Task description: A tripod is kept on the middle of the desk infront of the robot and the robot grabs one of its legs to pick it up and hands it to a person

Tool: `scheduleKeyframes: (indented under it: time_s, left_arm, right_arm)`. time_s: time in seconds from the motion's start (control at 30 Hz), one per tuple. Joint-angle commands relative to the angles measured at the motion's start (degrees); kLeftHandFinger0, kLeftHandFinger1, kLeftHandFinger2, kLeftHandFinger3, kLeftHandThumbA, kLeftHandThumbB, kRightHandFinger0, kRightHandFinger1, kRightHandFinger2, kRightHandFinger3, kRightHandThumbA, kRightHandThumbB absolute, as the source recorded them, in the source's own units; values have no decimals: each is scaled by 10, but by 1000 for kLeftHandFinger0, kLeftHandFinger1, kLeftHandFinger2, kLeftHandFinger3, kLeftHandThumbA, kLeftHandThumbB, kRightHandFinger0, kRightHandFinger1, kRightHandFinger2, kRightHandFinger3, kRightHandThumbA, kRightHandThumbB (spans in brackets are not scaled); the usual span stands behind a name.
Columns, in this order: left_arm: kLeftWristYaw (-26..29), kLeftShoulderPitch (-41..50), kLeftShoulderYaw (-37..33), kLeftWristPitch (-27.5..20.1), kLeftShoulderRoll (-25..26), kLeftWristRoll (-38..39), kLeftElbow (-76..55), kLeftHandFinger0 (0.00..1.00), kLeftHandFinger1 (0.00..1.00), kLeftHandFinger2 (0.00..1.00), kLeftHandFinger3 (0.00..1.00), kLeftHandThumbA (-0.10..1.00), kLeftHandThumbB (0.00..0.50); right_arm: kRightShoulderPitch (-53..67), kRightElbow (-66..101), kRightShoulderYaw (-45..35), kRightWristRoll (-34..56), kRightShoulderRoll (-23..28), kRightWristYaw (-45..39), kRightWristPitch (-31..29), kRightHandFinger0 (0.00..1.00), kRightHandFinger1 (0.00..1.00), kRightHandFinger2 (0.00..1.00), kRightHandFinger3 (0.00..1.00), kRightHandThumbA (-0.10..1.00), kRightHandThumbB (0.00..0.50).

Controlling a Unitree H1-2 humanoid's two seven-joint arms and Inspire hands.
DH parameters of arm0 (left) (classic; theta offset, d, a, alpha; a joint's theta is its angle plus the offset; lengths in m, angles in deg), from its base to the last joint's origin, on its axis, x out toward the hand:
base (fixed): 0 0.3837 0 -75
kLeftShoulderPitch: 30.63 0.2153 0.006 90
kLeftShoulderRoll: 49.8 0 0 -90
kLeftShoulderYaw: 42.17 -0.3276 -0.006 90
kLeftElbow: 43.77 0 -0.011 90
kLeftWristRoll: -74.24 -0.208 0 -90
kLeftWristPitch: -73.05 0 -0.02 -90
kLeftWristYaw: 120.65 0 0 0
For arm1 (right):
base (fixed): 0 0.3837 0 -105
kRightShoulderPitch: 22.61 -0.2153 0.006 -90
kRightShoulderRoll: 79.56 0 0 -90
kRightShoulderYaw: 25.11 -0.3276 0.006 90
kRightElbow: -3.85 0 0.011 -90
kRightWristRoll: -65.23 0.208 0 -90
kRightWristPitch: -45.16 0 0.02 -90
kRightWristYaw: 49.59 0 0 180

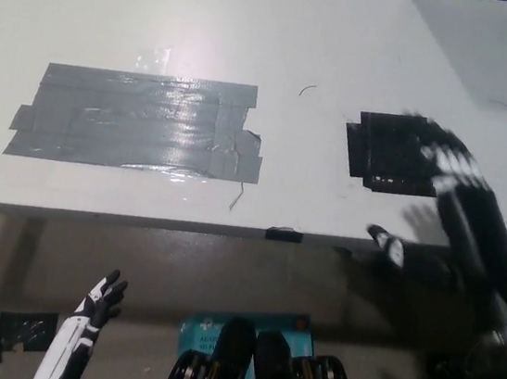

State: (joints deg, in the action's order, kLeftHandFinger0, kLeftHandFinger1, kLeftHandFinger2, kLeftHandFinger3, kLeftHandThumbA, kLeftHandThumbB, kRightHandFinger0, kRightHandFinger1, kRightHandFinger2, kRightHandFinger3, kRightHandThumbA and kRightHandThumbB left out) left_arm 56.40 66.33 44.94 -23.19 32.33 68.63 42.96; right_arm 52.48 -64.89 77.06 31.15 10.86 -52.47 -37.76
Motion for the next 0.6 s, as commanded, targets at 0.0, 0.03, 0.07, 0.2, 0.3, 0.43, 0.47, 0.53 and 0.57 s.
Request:
scheduleKeyframes:
  time_s: [0.0,0.03,0.07,0.2,0.3,0.43,0.47,0.53,0.57]
  left_arm:
    - [1,-2,16,-43,4,27,-2,1000,1000,1000,1000,1000,81]
    - [-5,8,15,-41,4,35,-5,1000,1000,1000,1000,1000,91]
    - [-8,4,17,-39,5,41,-5,1000,1000,1000,1000,1000,82]
    - [-3,-15,20,-29,6,32,-6,1000,1000,1000,1000,1000,72]
    - [-3,-6,22,-31,-1,36,-8,1000,1000,1000,1000,1000,108]
    - [-6,-2,24,-33,-1,37,-10,1000,1000,1000,1000,1000,141]
    - [-6,4,24,-39,-2,37,-9,1000,1000,1000,1000,1000,141]
    - [-9,8,25,-43,-3,43,-7,1000,1000,1000,1000,1000,141]
    - [-10,5,27,-41,-1,44,-8,1000,1000,1000,1000,1000,150]
  right_arm:
    - [123,166,-100,144,-32,91,-91,1000,1000,1000,1000,762,222]
    - [138,158,-100,161,-37,85,-99,1000,1000,1000,1000,759,212]
    - [134,147,-100,167,-40,78,-106,1000,1000,1000,1000,762,204]
    - [120,96,-88,166,-59,60,-119,1000,1000,1000,1000,758,214]
    - [133,22,-76,173,-92,70,-163,1000,1000,1000,1000,700,179]
    - [145,-96,-68,165,-111,81,-216,1000,1000,1000,1000,740,160]
    - [153,-106,-69,170,-114,80,-220,1000,1000,1000,1000,742,161]
    - [163,-141,-77,203,-133,68,-195,1000,1000,1000,1000,778,149]
    - [160,-154,-79,214,-139,62,-190,1000,1000,1000,1000,774,141]
